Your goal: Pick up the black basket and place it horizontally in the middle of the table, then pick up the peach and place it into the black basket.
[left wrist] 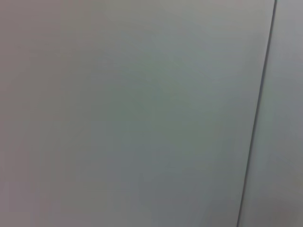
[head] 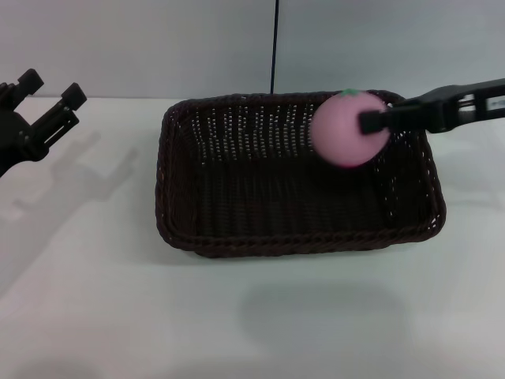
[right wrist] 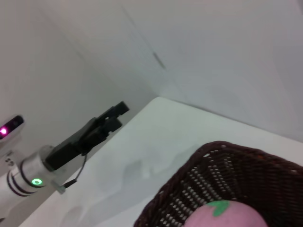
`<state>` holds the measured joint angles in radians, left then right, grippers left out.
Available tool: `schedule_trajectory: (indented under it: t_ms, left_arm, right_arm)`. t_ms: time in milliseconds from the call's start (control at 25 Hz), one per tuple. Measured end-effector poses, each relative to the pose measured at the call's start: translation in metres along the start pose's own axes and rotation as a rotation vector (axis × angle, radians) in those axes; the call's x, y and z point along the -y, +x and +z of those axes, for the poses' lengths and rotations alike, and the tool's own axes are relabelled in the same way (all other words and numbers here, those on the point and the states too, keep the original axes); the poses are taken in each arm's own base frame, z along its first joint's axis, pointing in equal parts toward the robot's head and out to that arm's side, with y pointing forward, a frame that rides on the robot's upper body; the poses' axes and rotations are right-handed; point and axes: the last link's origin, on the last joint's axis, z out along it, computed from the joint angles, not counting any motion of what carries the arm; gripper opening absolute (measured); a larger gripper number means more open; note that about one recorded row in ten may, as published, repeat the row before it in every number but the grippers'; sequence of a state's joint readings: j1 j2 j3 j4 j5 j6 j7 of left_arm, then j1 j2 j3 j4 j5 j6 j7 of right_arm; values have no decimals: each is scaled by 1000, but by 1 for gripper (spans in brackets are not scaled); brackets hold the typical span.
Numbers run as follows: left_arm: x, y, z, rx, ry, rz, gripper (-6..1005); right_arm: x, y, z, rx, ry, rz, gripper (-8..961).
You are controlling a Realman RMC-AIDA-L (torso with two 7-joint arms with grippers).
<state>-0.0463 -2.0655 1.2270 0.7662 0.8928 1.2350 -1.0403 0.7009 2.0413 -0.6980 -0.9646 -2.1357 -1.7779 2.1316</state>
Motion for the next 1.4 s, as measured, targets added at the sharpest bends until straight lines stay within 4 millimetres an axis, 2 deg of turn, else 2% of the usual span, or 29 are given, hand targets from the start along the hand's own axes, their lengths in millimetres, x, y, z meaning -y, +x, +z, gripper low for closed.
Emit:
schedule_trajectory:
  t_ms: [160, 400, 560, 760, 800, 840, 920, 960, 1000, 1040, 1120, 1160, 1200, 1240, 1400]
  left_arm:
    - [1, -2, -3, -2, 7, -11, 783]
    - [4, -4, -7, -7, 23, -13, 783]
    - [6, -5, -11, -18, 32, -23, 783]
    - [9, -6, -19, -29, 54, 3, 783]
    - [11, -8, -24, -36, 69, 8, 783]
    - [11, -8, -24, -36, 69, 8, 783]
    - [13, -11, -34, -60, 97, 18, 783]
    - [14, -13, -39, -76, 111, 26, 783]
    - [16, -15, -51, -110, 156, 51, 783]
    - [16, -15, -51, -110, 156, 51, 783]
    - [18, -18, -61, -146, 207, 75, 783]
    - [18, -20, -65, -160, 232, 83, 783]
    - [18, -22, -69, -176, 262, 96, 783]
    - [18, -23, -71, -183, 279, 99, 783]
    - [16, -29, -77, -199, 345, 151, 783]
  right_arm:
    - [1, 1, 8, -13, -5, -9, 186]
    - [6, 9, 3, 22, 24, 8, 443]
    - [10, 13, -3, 61, 41, 1, 521]
    - [16, 27, -28, 255, 78, -70, 618]
    - [20, 44, -45, 411, 132, -112, 637]
    - [20, 44, -45, 411, 132, -112, 657]
    - [24, 64, -62, 573, 196, -150, 688]
    - [25, 77, -70, 676, 233, -165, 699]
    - [28, 102, -85, 864, 330, -196, 711]
    - [28, 102, -85, 864, 330, -196, 711]
    - [30, 131, -96, 1034, 479, -217, 710]
    - [30, 144, -100, 1104, 558, -224, 710]
    - [28, 165, -100, 1198, 696, -229, 710]
    - [28, 165, -100, 1198, 696, -229, 710]
    - [21, 194, -81, 1275, 923, -226, 711]
